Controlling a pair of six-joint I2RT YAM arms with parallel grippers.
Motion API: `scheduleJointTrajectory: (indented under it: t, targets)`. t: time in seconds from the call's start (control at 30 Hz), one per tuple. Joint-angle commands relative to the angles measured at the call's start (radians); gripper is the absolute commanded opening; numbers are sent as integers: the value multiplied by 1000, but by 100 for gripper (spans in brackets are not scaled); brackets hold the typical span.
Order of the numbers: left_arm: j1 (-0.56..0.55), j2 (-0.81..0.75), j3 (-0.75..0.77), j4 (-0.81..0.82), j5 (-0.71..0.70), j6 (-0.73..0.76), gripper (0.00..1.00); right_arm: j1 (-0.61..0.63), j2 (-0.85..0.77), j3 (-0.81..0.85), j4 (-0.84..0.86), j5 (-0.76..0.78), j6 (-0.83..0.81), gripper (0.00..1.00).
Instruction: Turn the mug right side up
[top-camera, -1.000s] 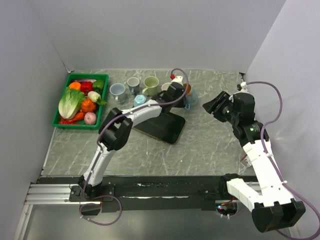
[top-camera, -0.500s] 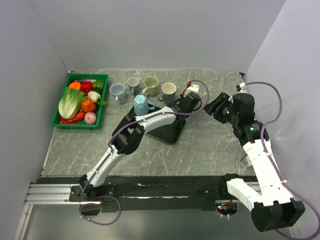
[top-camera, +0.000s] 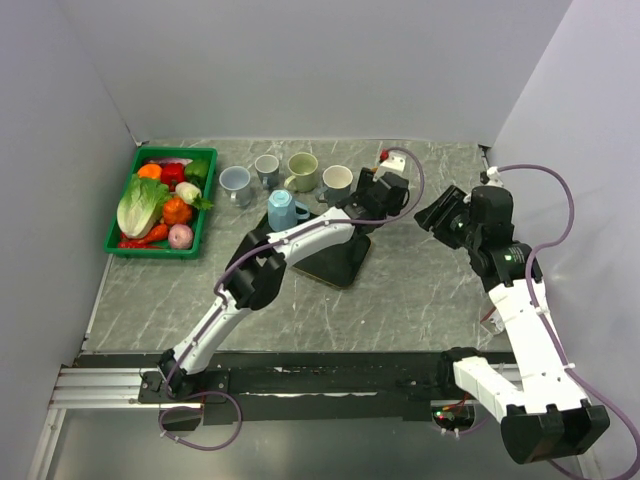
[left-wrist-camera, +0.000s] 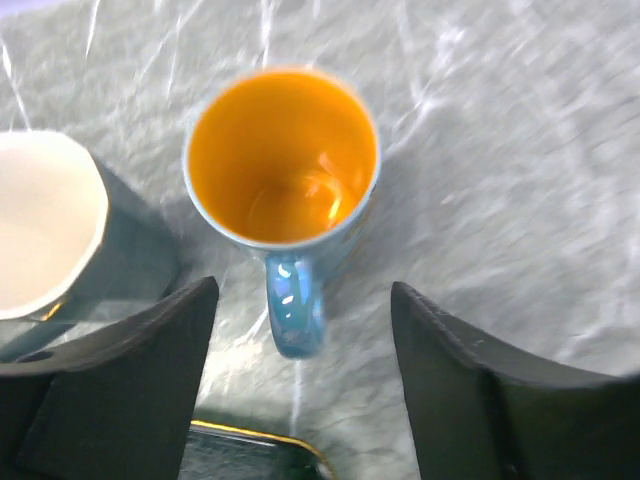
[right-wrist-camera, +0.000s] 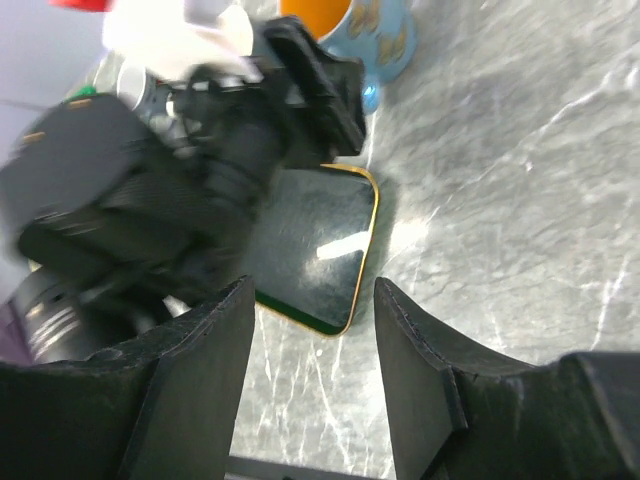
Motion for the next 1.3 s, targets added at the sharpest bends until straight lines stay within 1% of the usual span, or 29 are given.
scheduleJointTrajectory:
  t: [0.0,0.13,0.17,0.2,0.3,0.33,0.37,0.4,0.43,0.47,0.5,0.57,0.63,0.73,0.83,0.87,1.03,1.17,1.27]
  targets:
    - [-2,-104,52,22,59,-36,78,-10,-35,76,-19,84,1,59]
    - [5,-165,6,-31,77,-117,83,-13,-41,88,-22,91,1,62]
    - [11,-211,-16,-38,81,-136,85,-14,-47,87,-17,90,1,63]
    - [17,-236,-69,-40,86,-156,86,-14,-49,82,-14,90,1,64]
    - [73,-340,-170,-64,101,-275,91,-14,-55,71,-7,87,-2,66]
    - [105,-362,-194,-77,97,-338,91,-16,-55,70,-4,84,-3,67]
    - [117,-404,-220,-86,57,-363,94,-16,-54,68,-5,82,-3,67]
    - [125,-423,-274,-87,26,-378,95,-17,-52,62,-5,81,-5,67]
    - [132,-440,-301,-89,-7,-410,95,-16,-49,61,-5,74,-5,67]
    - [136,-466,-324,-90,-72,-426,97,-17,-44,58,-7,73,-3,67]
    - [137,-475,-356,-100,-93,-441,98,-19,-43,54,-5,68,-3,67]
    - [151,-475,-362,-142,-132,-518,99,-17,-34,53,-4,56,-2,67]
    - [180,-465,-340,-230,-141,-615,99,-17,-27,54,-10,50,-6,67]
    - [226,-448,-315,-317,-115,-731,100,-17,-20,59,-14,47,-19,67]
    - [254,-454,-332,-354,-101,-824,99,-19,-23,58,-17,50,-28,67]
    - [257,-465,-342,-359,-107,-848,97,-20,-23,54,-19,50,-29,67]
    - [268,-475,-376,-387,-127,-995,96,-20,-27,50,-19,54,-32,68]
    - [280,-427,-349,-454,-129,-1108,96,-23,-29,45,-22,54,-39,68]
    - [281,-391,-340,-474,-127,-1180,96,-23,-29,45,-27,54,-45,68]
